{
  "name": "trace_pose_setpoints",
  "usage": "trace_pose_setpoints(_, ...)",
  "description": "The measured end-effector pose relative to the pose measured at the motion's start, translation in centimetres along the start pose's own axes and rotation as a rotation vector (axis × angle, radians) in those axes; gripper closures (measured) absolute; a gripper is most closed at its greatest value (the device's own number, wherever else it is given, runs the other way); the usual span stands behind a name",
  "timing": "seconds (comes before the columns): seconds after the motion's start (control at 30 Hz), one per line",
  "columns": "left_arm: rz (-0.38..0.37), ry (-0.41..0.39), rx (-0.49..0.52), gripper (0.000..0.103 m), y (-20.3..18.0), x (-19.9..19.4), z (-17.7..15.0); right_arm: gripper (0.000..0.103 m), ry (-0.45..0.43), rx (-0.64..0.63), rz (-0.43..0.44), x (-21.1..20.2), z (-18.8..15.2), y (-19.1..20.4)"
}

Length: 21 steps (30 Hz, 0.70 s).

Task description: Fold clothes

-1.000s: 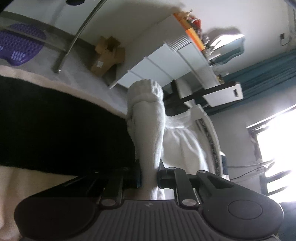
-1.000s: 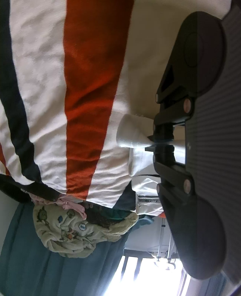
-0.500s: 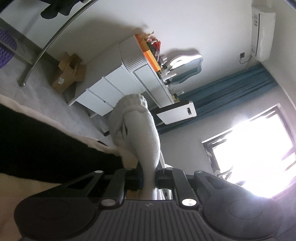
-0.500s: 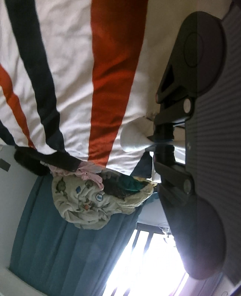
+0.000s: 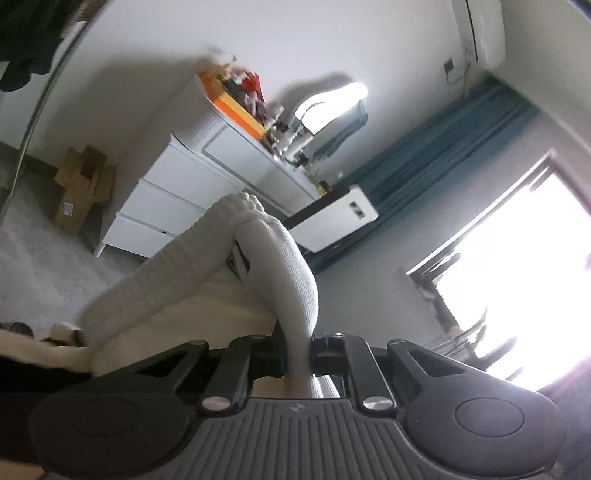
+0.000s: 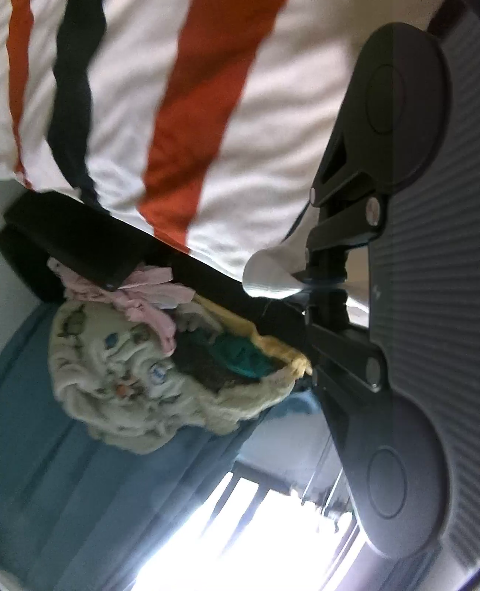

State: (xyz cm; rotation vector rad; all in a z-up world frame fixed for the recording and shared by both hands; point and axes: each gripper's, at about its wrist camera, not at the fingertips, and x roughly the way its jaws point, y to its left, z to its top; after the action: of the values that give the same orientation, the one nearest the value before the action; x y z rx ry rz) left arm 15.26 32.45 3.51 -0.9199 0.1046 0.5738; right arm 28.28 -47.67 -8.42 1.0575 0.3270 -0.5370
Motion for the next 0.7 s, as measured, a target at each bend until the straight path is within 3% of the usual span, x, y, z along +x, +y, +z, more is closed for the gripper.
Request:
trace_pose_setpoints(0.13,0.077,0.031,0.042,0.091,-2.6,7.0,-2.1,0.097,0.030,-0.038,-0.064,7.2,-1.1,1.7)
trace_pose_setpoints(0.27,0.168,0.088,0.085,0.091,-3.4,12.3,-4.4,0.097,0.050,-0.090,-0.124,11.8,-2.7,1.7)
trace_pose_setpoints(0.37,0.209,0.117,0.143,0.089,-4.0,14.9,-5.6,0.097,0.062,-0.107,-0.161,13.3,-3.3,1.3)
trace_pose_setpoints(0.5,0.211,0.127,0.213,0.086,-4.2,14.9,-6.1,0.093,0.073,-0.157,-0.139,12.9,-3.5,1.6)
trace_pose_setpoints(0.57,0.199,0.129,0.262,0.082,-4.4,13.9,-6.3,0.081,0.084,-0.191,-0.131,12.1,-3.6,2.0)
trace_pose_setpoints(0.63,0.190,0.137,0.298,0.075,-4.1,13.1,-5.8,0.051,0.091,-0.229,-0.114,10.5,-4.0,2.5)
trace_pose_setpoints(0.7,0.163,0.160,0.334,0.064,-4.3,11.8,-5.7,0.039,0.091,-0.268,-0.082,8.5,-4.4,3.0)
